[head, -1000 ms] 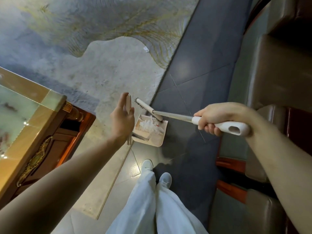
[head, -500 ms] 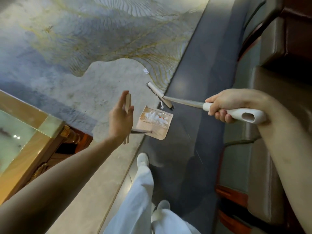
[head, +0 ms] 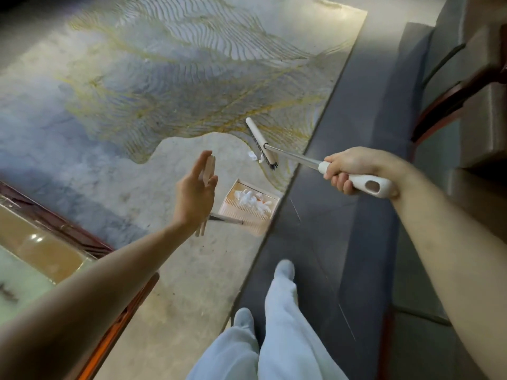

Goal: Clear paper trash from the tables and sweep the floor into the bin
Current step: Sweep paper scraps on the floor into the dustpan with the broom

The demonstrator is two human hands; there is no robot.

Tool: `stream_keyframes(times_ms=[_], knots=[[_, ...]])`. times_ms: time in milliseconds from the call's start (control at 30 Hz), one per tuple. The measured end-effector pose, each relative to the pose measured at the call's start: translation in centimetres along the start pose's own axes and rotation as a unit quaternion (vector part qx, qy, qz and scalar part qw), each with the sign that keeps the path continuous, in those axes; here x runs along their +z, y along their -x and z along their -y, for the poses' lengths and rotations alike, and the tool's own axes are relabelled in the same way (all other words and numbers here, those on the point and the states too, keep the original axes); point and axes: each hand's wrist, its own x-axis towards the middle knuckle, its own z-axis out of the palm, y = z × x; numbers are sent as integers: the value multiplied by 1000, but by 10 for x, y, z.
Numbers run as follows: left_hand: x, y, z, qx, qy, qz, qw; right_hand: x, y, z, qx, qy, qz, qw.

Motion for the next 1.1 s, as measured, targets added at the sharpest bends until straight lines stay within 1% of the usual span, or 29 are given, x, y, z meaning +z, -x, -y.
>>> stream_keyframes(times_ms=[100, 300, 433, 533, 667, 733, 833, 967, 1100], knots=[[12, -58, 3, -11, -1, -7, 1000, -11, -50, 40, -5, 10, 11, 1000], [45, -173, 7, -47, -20, -35, 998, -38, -144, 120, 4, 112, 24, 993], [61, -228, 8, -63, -30, -45, 997, -44, -194, 147, 8, 230, 32, 973], [66, -265, 4, -68, -30, -53, 996, -40, -219, 154, 45, 249, 60, 966], [61, -292, 4, -81, -31, -43, 995, -29, -220, 158, 80, 264, 101, 956], [56, -294, 6, -83, -37, -34, 995, -31, -212, 166, 107, 251, 119, 955], [48, -291, 10, -87, -37, -33, 995, -44, -193, 179, 130, 222, 121, 959], [46, -285, 11, -76, -48, -34, 995, -51, -171, 190, 128, 213, 135, 959], [42, -280, 12, -36, -36, -39, 998, -43, -153, 194, 111, 217, 116, 963]])
